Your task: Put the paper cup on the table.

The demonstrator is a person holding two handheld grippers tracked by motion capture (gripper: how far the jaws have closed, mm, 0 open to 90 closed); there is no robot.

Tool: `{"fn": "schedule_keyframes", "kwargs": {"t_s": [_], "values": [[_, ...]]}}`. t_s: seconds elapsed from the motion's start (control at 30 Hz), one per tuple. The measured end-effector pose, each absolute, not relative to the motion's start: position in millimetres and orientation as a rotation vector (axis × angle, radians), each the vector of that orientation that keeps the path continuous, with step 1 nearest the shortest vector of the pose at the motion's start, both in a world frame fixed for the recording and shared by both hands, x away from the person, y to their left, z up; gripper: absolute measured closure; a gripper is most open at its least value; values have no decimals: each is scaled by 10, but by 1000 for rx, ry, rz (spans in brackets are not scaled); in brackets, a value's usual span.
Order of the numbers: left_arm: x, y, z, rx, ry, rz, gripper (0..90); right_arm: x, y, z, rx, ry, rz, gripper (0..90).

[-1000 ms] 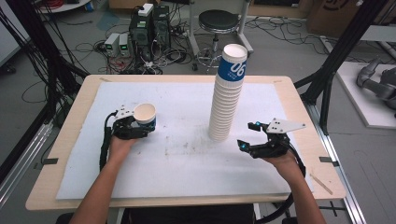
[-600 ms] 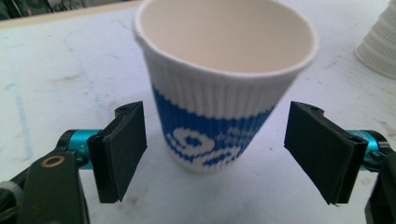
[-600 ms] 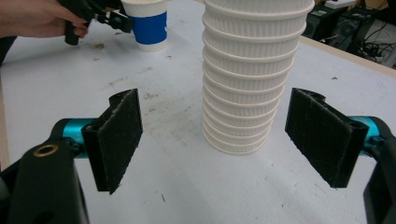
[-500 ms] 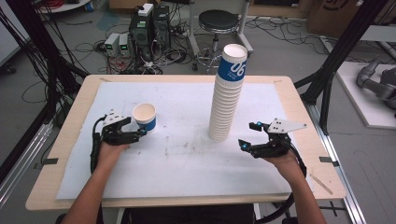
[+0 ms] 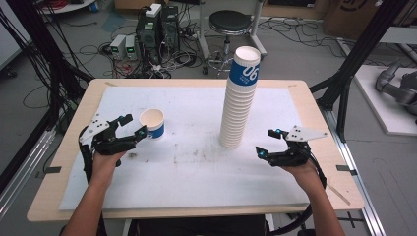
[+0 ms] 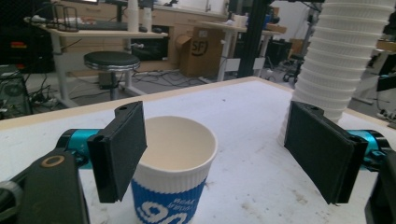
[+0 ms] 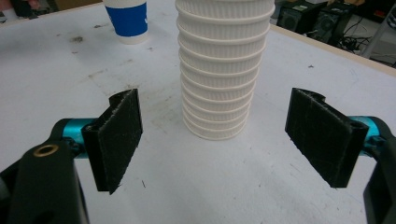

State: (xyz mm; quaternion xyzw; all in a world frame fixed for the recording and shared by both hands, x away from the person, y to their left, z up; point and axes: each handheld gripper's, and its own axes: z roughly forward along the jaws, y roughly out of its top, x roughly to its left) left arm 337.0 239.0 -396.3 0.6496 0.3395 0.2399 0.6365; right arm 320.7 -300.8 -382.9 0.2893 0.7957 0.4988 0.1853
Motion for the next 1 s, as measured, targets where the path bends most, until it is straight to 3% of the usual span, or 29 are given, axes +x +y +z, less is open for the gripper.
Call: {"fn": "schedule_keyframes", "kwargs": {"t_s": [1.0], "values": [[3296,2331,-3934,1502,739,534,209,3157,-3148,-3818,871,2159,1373,192]]}}
